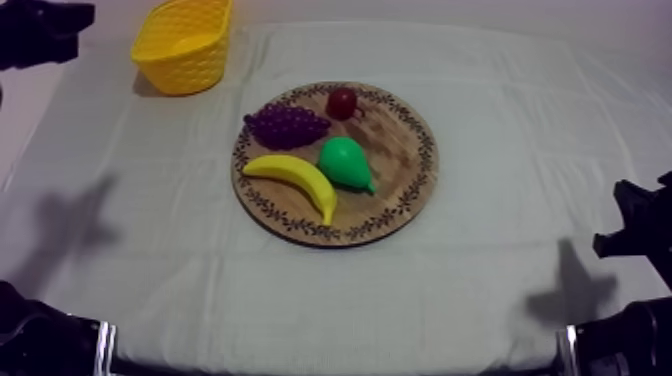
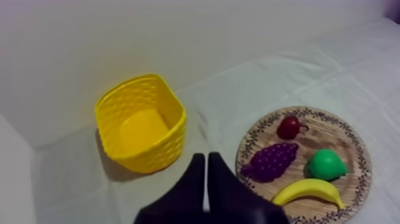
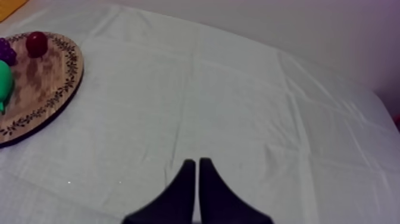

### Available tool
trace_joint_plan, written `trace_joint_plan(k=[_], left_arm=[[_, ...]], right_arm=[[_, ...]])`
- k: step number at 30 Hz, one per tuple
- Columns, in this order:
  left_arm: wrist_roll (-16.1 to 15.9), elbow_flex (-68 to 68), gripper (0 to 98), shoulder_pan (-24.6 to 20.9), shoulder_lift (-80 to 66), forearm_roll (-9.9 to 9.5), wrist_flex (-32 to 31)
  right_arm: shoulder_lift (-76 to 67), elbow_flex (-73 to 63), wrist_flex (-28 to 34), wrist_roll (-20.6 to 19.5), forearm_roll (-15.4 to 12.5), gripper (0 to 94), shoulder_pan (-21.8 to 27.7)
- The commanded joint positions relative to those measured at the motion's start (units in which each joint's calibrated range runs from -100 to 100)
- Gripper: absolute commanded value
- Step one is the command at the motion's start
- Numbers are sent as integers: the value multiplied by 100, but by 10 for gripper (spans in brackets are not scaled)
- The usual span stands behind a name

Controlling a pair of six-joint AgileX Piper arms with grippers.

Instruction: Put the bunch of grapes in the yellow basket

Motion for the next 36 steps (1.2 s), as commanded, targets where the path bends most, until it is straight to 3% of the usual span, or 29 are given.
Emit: trace_joint_plan(k=[1,5,10,14,18,25,31,36], left_arm=[[2,-358,0,159,294,-63,33],[128,-938,0,475,835,-314,101],[471,-1845,0,914,1585,-797,283],[590,-2378,0,1132,2089,-951,307],[558,-2786,0,1237,2555,-925,417],[225,-3286,0,1264,3160,-726,830],[-18,-3930,0,1283,3490,-680,1423],[-287,-4664,0,1362,3809,-674,2405]], right_arm=[[-2,-1,-1,1,1,5,1],[-2,-1,-1,1,1,5,1],[-2,-1,-1,1,1,5,1],[-2,-1,-1,1,1,5,1],[-2,-1,-1,1,1,5,1],[-2,-1,-1,1,1,5,1],[-2,-1,-1,0,1,5,1],[-2,-1,-1,1,1,5,1]])
